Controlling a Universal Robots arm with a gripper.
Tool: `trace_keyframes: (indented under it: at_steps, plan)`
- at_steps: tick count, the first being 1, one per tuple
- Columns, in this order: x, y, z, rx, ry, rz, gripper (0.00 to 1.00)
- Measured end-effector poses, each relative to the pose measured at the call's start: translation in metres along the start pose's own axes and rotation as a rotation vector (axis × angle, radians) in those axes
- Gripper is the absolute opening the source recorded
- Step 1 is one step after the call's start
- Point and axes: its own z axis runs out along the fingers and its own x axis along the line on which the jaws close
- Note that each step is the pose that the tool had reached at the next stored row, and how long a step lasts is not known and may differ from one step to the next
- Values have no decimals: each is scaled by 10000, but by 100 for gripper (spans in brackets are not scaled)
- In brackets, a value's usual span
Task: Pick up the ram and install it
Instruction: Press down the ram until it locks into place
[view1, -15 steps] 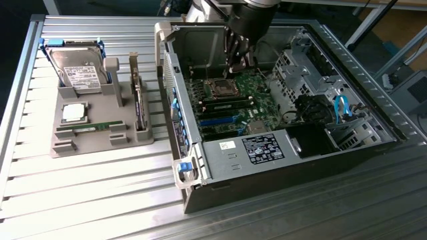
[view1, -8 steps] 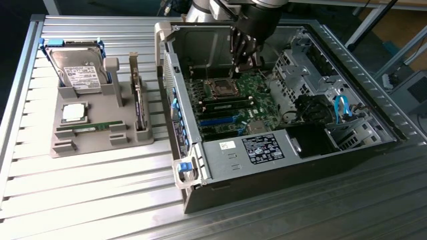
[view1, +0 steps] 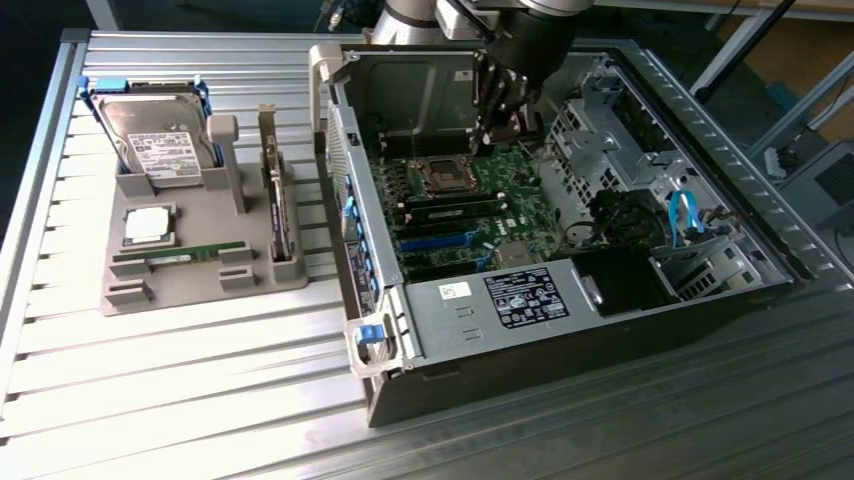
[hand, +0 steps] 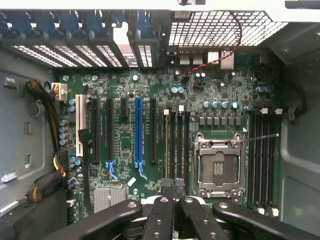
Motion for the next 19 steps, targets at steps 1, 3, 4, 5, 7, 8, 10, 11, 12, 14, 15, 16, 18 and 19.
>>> trace_keyframes:
  at_steps: [1,3,4,5,7,8,10,11,12,14,15,16,18,19]
  plan:
    - [0,-10,0,0,-1,0,10]
    - [0,-15,0,0,0,0,10]
    - [0,-15,0,0,-1,1,10]
    - [0,-16,0,-1,-1,0,10]
    - [0,-16,0,-1,0,0,10]
    - [0,-16,0,0,-1,0,10]
    - [0,-16,0,0,-1,0,10]
    - [0,-16,0,0,-1,0,10]
    - [0,-16,0,0,0,0,10]
    - [0,-16,0,0,-1,0,10]
    - [0,-16,0,0,-1,0,10]
    - [0,-16,0,0,-1,0,10]
    - [0,-16,0,0,-1,58,10]
    - [0,-16,0,0,-2,100,10]
